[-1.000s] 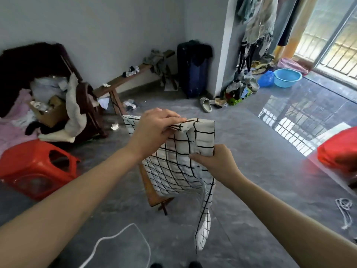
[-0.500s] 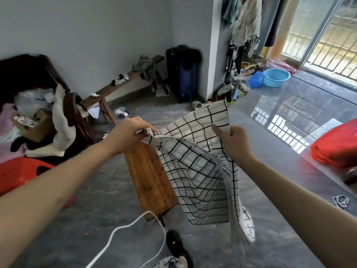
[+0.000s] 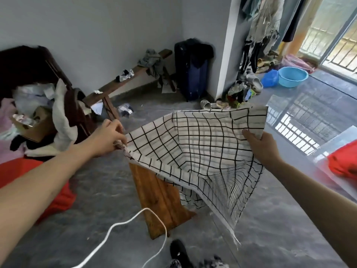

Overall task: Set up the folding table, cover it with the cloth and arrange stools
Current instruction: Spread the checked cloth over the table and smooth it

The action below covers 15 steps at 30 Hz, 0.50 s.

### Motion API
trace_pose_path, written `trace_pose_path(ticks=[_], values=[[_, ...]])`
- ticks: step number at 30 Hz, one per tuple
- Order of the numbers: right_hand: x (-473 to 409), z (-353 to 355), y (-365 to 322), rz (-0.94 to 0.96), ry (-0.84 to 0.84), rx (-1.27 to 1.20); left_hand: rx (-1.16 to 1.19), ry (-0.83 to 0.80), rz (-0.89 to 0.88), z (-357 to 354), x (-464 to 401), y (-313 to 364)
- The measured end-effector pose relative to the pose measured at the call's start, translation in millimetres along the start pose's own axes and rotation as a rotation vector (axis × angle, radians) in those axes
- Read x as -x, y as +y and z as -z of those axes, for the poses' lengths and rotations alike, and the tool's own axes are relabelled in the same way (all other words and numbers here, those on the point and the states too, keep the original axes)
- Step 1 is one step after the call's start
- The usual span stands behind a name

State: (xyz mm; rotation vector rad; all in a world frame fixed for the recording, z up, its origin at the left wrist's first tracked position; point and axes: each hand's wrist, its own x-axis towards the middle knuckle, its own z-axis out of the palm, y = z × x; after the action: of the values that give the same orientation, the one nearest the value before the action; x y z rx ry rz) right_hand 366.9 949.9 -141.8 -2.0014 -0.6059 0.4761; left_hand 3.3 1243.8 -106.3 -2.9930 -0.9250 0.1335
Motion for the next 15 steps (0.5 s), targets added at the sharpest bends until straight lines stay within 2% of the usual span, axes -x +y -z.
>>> trace_pose_path(ticks=[2, 6, 11, 15], values=[[-9.8, -6.4, -0.6, -0.019, -0.044, 0.014, 0.177, 0.014, 0.201, -8.8, -7.8, -9.5], [-29.2, -30.0, 1.0, -0.02, -0.166, 0.013, 0.557, -0.085, 0.342, -18.0, -25.0, -5.2], [-52.8, -57.3, 7.7, 0.137, -0.282, 0.184, 0.81, -0.11, 0.369, -9.3, -45.3, 39.8], [-54.8, -66.6, 4.8, 0.228, -0.397, 0.234, 1.052, -0.258, 0.405, -3.5, -52.4, 70.5]])
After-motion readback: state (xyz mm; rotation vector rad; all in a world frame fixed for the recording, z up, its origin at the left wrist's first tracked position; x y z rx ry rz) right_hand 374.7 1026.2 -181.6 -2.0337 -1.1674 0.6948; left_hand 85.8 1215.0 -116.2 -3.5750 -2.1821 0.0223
